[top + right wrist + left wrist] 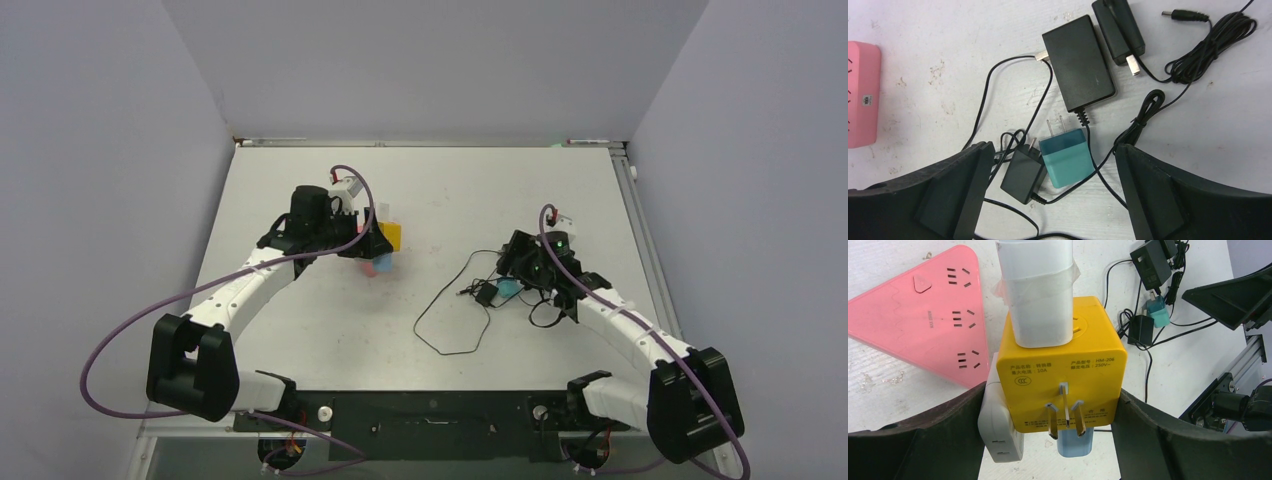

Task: Pull the plug off the socket
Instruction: Place the plug at the center of the board, then remove the plug from the socket.

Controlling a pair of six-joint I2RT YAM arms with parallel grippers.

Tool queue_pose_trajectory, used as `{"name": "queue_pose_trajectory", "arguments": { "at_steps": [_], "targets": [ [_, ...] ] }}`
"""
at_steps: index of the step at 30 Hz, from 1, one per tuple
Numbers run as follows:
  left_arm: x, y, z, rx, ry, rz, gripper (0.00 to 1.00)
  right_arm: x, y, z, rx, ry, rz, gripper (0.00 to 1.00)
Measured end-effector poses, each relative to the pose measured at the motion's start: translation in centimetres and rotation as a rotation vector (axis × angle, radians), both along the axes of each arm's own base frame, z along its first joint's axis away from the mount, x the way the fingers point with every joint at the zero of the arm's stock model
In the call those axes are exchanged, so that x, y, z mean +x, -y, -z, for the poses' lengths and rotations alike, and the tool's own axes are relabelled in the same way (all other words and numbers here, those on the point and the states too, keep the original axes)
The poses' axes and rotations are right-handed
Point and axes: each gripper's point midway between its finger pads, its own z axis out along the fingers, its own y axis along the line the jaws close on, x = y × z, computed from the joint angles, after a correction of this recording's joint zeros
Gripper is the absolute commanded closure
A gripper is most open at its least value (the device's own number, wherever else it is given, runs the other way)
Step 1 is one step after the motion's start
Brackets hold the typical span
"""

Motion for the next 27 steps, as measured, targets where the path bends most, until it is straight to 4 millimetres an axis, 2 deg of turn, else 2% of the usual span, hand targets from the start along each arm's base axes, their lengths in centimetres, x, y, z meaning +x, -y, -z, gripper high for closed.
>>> {"name": "queue_pose_trajectory", "arguments": {
  "at_steps": [3,5,11,14,19,23,27],
  "targets": [
    [0.0,0.0,0.0,0.000,0.000,0.000,1.00,0.2,0.5,-1.0,-0.024,0.028,0.009,0.00],
    [0.0,0.0,0.0,0.000,0.000,0.000,1.00,0.5,0.9,-1.7,-0.041,0.043,0.020,0.05],
    [0.0,0.0,0.0,0.000,-0.001,-0.001,1.00,1.3,1.5,-4.0,-0.088,0.075,0.027,0.06],
    [-0.1,0.0,0.1,0.001,-0.003,-0.001,1.00,1.7,1.6,-6.0,-0.092,0.120,0.023,0.06],
    [-0.1,0.0,0.2,0.001,-0.005,-0.001,1.00,1.8,0.9,-10.6,-0.063,0.243,-0.019,0.05],
    [-0.2,0.1,0.2,-0.010,-0.009,0.000,1.00,0.9,-1.9,-12.7,-0.020,0.311,-0.131,0.05],
    [-0.4,0.8,-0.2,-0.055,-0.015,0.016,1.00,-1.1,-7.2,-14.1,0.054,0.365,-0.290,0.04]
  ]
}}
